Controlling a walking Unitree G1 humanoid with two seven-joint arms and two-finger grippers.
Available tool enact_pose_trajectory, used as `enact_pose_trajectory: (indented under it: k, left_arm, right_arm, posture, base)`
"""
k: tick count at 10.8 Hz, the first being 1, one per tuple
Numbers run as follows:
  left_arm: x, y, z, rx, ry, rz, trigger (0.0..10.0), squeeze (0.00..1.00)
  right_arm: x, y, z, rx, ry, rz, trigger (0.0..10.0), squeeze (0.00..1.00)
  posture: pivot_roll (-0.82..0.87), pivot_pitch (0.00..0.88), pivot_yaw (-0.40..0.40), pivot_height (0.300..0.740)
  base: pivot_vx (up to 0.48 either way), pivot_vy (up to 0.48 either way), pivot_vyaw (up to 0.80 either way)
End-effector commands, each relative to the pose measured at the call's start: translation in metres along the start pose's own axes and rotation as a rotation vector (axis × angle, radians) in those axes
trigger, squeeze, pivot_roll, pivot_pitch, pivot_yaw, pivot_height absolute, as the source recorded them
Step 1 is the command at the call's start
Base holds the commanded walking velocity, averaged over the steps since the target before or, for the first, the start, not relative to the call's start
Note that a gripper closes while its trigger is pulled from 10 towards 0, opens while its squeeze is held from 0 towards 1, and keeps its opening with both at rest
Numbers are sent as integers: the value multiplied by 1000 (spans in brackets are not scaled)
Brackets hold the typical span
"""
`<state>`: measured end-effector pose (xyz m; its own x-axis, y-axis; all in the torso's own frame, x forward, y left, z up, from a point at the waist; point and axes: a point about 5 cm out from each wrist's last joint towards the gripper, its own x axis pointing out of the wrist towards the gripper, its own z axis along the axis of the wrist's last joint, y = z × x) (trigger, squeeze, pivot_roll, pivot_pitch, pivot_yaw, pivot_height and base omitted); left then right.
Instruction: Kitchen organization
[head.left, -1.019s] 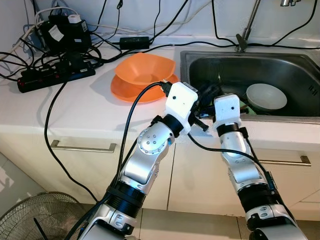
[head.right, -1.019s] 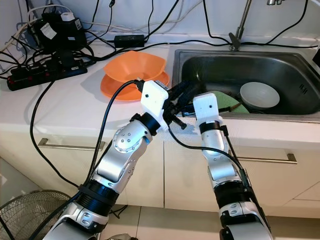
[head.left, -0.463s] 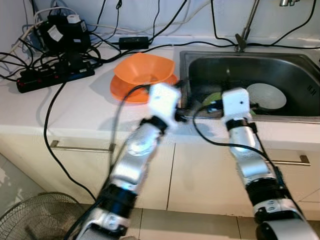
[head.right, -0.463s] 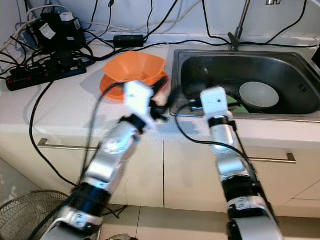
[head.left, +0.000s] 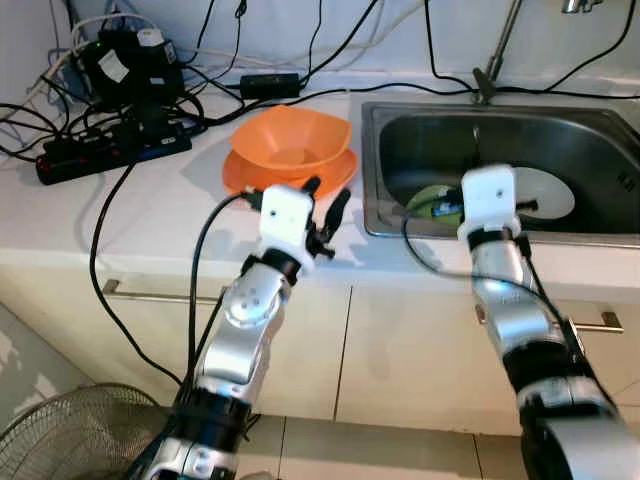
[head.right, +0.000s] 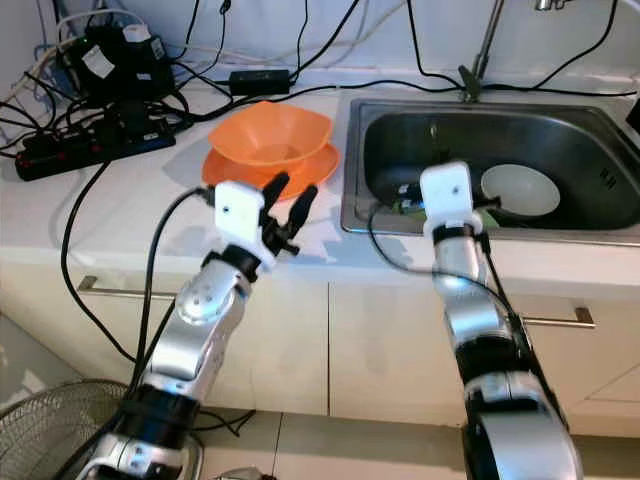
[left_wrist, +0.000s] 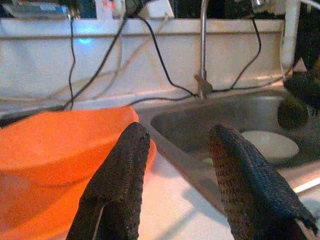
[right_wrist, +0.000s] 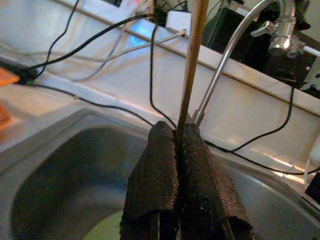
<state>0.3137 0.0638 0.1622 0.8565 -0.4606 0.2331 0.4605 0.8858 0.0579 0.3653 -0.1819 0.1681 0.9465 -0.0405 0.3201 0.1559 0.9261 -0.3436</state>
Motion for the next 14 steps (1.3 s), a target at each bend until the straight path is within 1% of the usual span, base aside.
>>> enact_pose_trajectory:
  k: [1,3,4,5,7,9,12,14]
  left_arm:
    - [-1,-4,-3,12,31,-29,10000,0]
    - [-7,-20,-17,34,123,-142,10000,0]
    - [-10,-24,-20,24,143,-172,10000,0]
    - [-12,-26,-22,29,163,-177,10000,0]
    - [-14,-30,-23,46,185,-215,10000,0]
    - [-19,-32,-22,51,201,-234,10000,0]
    - [-22,-35,-21,62,211,-246,10000,0]
    - [-23,-37,-20,65,216,-261,10000,0]
  right_arm:
    - [8,-7,8,29,-26,-41,10000,0]
    - [18,-9,12,73,-18,-66,10000,0]
    - [21,-5,14,89,-19,-57,10000,0]
    - [23,3,13,86,-8,-27,10000,0]
    - [21,12,6,82,35,13,10000,0]
    - [19,21,-3,107,108,48,10000,0]
    - [11,30,-16,124,187,70,10000,0]
    - [9,31,-19,125,197,74,10000,0]
  posture:
    - [92,0,28,740]
    - [99,0,26,740]
    - [108,0,28,740]
    - [109,0,30,740]
    - [129,0,30,740]
    - [150,0,27,740]
    - [165,0,30,740]
    - [165,0,35,740]
  base:
    - [0,0,0]
    - [0,0,0]
    - [0,0,0]
    - [0,0,0]
    - [0,0,0]
    - [0,0,0]
    - [0,0,0]
    - [0,0,0]
